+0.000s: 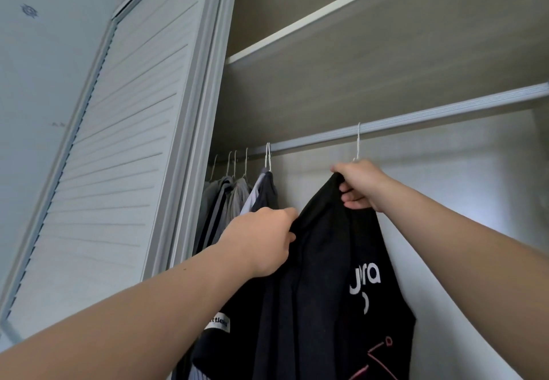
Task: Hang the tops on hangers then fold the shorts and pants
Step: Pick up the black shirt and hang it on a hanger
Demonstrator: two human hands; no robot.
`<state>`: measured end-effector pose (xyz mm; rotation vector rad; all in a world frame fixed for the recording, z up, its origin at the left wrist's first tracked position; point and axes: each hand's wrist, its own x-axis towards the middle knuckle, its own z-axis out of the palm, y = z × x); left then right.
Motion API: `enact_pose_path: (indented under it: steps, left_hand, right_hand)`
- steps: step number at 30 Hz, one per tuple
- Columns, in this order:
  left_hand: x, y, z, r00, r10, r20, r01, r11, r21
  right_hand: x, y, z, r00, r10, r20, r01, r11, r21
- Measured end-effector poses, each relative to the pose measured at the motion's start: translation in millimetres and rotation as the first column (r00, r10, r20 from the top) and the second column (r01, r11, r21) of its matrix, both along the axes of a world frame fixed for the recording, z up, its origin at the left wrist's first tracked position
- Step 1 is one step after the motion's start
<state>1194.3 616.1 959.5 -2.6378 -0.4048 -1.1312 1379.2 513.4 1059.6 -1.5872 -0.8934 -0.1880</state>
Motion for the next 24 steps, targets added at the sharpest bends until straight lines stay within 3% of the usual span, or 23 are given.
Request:
enact_pose_path:
  steps: [3, 6, 10, 17, 24]
  left_hand:
    - [3.8, 4.7, -5.0, 1.0, -0.004, -0.021, 0.004, 1.0, 0.01]
    - [7.6, 7.3, -7.9, 0.997, -0.059, -0.053, 0.059, 0.998, -0.013]
    - [10.6, 14.3, -13.6, 0.988, -0.108, -0.111, 0.104, 0.994, -0.039]
    - [-6.3, 36.7, -15.1, 0.989, -0.033, -0.142, 0.027, 0.998, -0.048]
    - [-23.5, 55.7, -10.5, 0.991, 0.068, -0.116, -0.076, 0.995, -0.062]
  right_hand:
    - [-12.3, 1.8, -4.0, 0.986, -0.105, 0.128, 0.121, 0.984, -0.127]
    - [-29.0, 10.2, -13.5, 0.925, -0.198, 0.324, 0.304, 0.898, -0.319]
    - [-40.8, 25.3, -19.5, 0.869, -0.269, 0.415, 0.431, 0.824, -0.368]
    - [-44.0, 60.3, -18.7, 0.868, -0.146, 0.474, 0.328, 0.886, -0.328]
    - [-32.9, 90.1, -15.8, 0.901, -0.003, 0.433, 0.143, 0.946, -0.291]
